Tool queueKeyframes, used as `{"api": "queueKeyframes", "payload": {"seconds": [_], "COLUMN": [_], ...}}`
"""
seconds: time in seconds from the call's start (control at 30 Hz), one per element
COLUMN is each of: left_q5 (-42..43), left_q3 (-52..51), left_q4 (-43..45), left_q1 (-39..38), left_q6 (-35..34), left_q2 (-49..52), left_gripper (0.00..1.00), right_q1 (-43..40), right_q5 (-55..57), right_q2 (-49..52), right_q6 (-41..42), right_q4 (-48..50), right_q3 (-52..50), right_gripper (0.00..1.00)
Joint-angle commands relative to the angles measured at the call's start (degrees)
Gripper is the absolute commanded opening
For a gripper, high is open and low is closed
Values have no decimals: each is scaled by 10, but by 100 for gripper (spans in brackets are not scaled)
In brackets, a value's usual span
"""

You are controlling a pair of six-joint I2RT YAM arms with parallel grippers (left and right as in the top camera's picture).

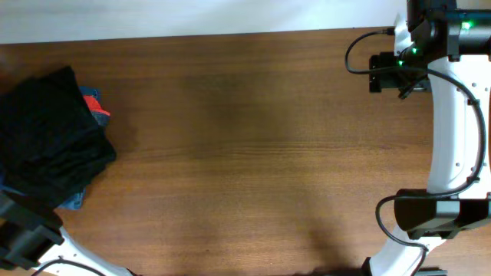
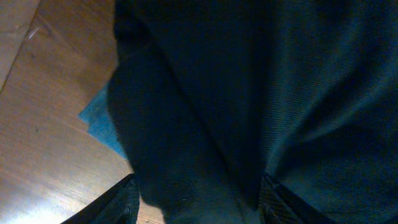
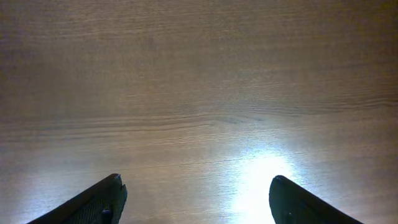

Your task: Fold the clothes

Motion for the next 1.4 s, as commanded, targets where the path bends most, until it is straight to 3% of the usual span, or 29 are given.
{"api": "queueKeyframes", "payload": {"seconds": [0.0,0.1,0.2,0.37,0.57,0.7,0.73,0.8,0.93,1.37], "left_q5": [1,88,200,230,235,341,368,423,493,513], "left_q3": [-3,-1,12,36,40,40,39,38,37,37], "left_q4": [2,6,-1,-3,-9,14,27,56,103,121], "left_q1": [2,2,5,27,35,35,34,32,28,25], "left_q6": [-41,-42,-18,-22,-41,-42,-42,-42,-44,-80], "left_q2": [2,0,-12,-32,-48,-60,-60,-58,-47,116], "left_gripper": [58,36,36,48,56,56,54,28,9,8], "right_q1": [-2,-2,-2,-2,-2,-2,-2,-2,-2,-1], "right_q5": [-3,-3,-3,-3,-3,-3,-3,-3,-4,-14], "right_q2": [-1,-1,-1,-1,-1,-1,-1,-1,-1,-1], "right_q6": [-3,-3,-3,-3,-3,-3,-3,-3,-3,-3], "right_q4": [-2,-2,-2,-2,-2,-2,-2,-2,-2,-6], "right_q3": [4,4,4,4,4,4,4,4,4,2], "right_gripper": [79,82,85,86,88,88,88,87,87,87]}}
